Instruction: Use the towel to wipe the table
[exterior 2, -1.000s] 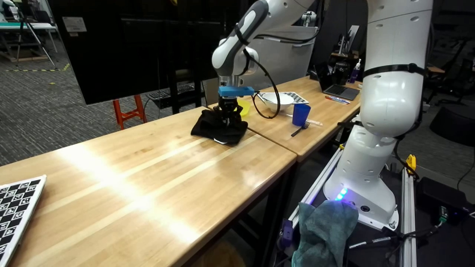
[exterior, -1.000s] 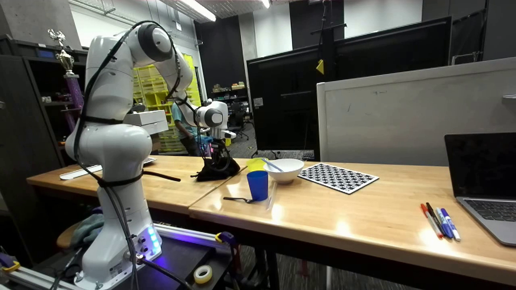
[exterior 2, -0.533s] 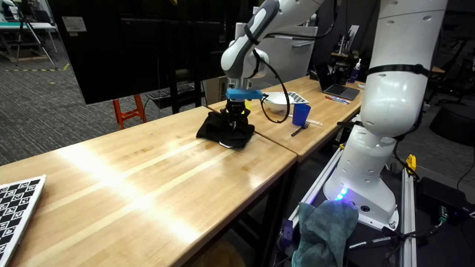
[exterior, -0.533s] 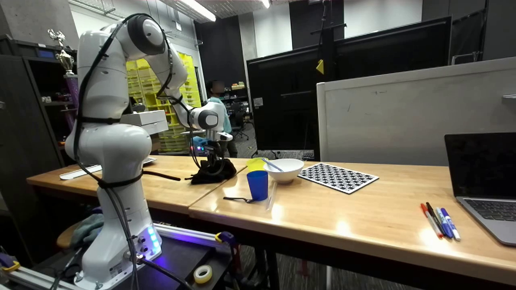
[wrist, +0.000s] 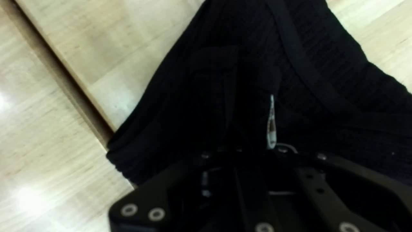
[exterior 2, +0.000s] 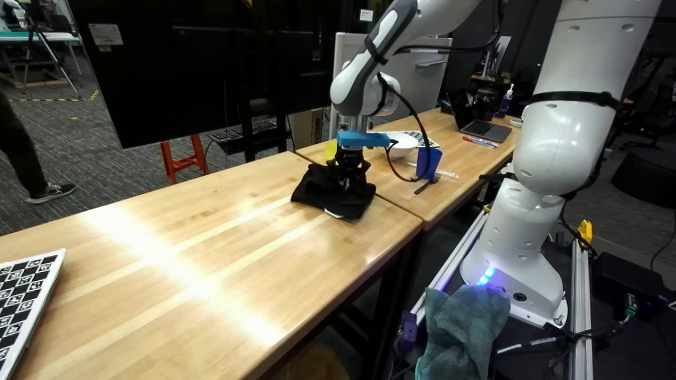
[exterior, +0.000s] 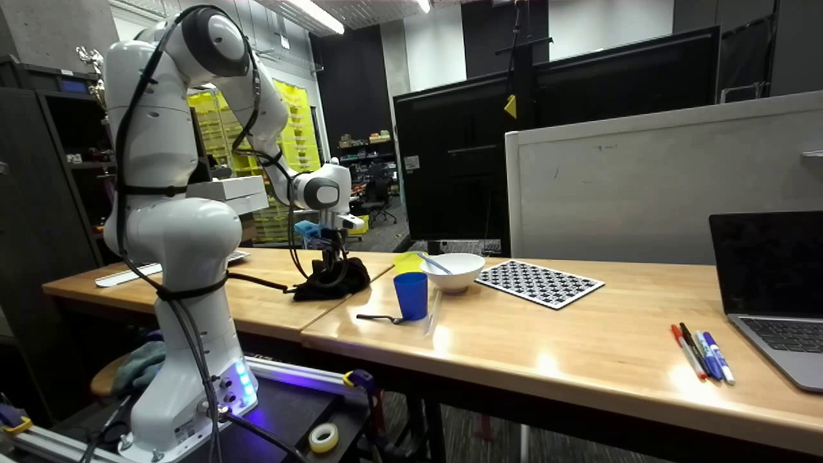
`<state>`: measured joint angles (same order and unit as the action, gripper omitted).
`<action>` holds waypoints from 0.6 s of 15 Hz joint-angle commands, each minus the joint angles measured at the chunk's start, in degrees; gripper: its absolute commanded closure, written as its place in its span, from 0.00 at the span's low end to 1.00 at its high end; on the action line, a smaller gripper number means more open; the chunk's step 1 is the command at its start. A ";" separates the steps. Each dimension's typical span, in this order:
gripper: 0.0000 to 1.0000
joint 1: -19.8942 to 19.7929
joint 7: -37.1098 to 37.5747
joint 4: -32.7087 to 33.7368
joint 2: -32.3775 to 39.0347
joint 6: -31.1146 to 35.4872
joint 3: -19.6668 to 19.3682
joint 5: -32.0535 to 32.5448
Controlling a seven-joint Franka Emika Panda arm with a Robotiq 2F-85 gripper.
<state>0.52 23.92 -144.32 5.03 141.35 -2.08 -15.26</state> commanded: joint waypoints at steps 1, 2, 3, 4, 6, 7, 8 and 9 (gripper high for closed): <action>0.97 -0.65 -1.88 -6.74 -1.39 1.79 0.29 -1.97; 0.97 -0.67 -2.00 -7.34 -1.80 1.93 0.33 -2.17; 0.97 -0.63 -2.18 -7.87 -2.17 2.14 0.41 -2.39; 0.97 -0.49 -2.34 -8.28 -2.45 2.38 0.58 -2.62; 0.97 0.01 -2.72 -8.90 -2.75 3.11 1.14 -3.25; 0.97 0.24 -2.88 -9.14 -2.86 3.53 1.43 -3.56; 0.97 0.45 -3.00 -9.42 -3.03 3.93 1.73 -4.01; 0.97 0.73 -3.18 -9.69 -3.18 4.39 2.12 -4.81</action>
<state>0.42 22.63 -150.07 1.04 143.08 -1.59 -16.98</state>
